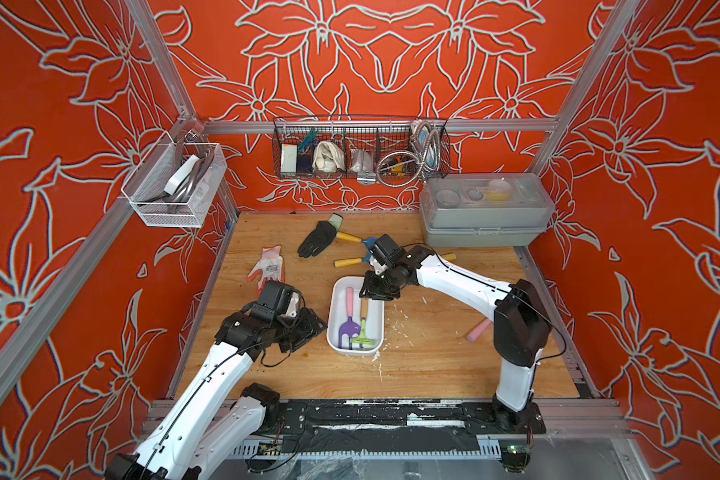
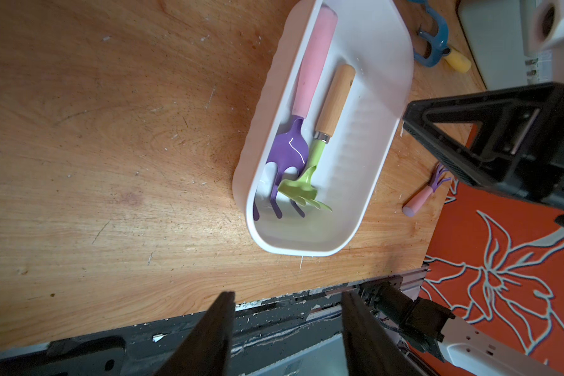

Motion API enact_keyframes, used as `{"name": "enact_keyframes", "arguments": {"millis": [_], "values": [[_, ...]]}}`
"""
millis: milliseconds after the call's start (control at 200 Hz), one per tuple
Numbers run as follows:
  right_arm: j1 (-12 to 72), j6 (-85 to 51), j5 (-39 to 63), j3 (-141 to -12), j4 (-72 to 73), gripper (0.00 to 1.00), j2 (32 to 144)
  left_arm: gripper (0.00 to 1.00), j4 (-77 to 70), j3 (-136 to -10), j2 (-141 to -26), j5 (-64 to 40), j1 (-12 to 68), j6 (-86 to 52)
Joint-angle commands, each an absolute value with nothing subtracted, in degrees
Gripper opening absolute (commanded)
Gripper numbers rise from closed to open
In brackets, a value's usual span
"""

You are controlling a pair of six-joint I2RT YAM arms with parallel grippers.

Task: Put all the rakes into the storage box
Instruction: Place the rake in the storage box, then pick up the rake at the center of the board.

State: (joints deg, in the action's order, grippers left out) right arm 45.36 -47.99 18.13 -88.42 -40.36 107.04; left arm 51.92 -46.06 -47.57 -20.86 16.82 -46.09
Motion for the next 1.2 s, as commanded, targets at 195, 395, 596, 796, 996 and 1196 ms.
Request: {"name": "enact_keyframes", "arguments": {"millis": [195, 395, 596, 796, 996, 1196], "values": [[45.2, -41.5, 4.5, -85.1, -39.0, 0.31, 95.8, 0.55, 53.3, -45.8, -46.8, -21.3, 16.2, -45.1], [41.6, -39.0, 5.5, -83.8, -43.0, 0.31, 93.3, 0.55, 53.4, -47.1, -47.6, -21.2, 16.0, -44.4], [33.9, -39.1, 8.1, -77.1, -43.9, 0.31, 88.5, 0.55, 53.4, -49.5, -49.8, -21.2, 15.9, -42.8], [24.0, -41.1, 7.3, -68.1, -45.0, 0.35, 80.9, 0.55, 50.5, -50.9, -53.0, -22.8, 15.9, -42.0], [15.5, -42.0, 5.4, -61.0, -47.2, 0.45, 74.3, 0.55, 44.6, -50.7, -58.0, -26.3, 16.0, -43.4], [7.6, -41.7, 4.9, -54.5, -48.2, 0.53, 70.7, 0.54, 39.5, -50.9, -62.3, -27.4, 17.8, -45.1]]}}
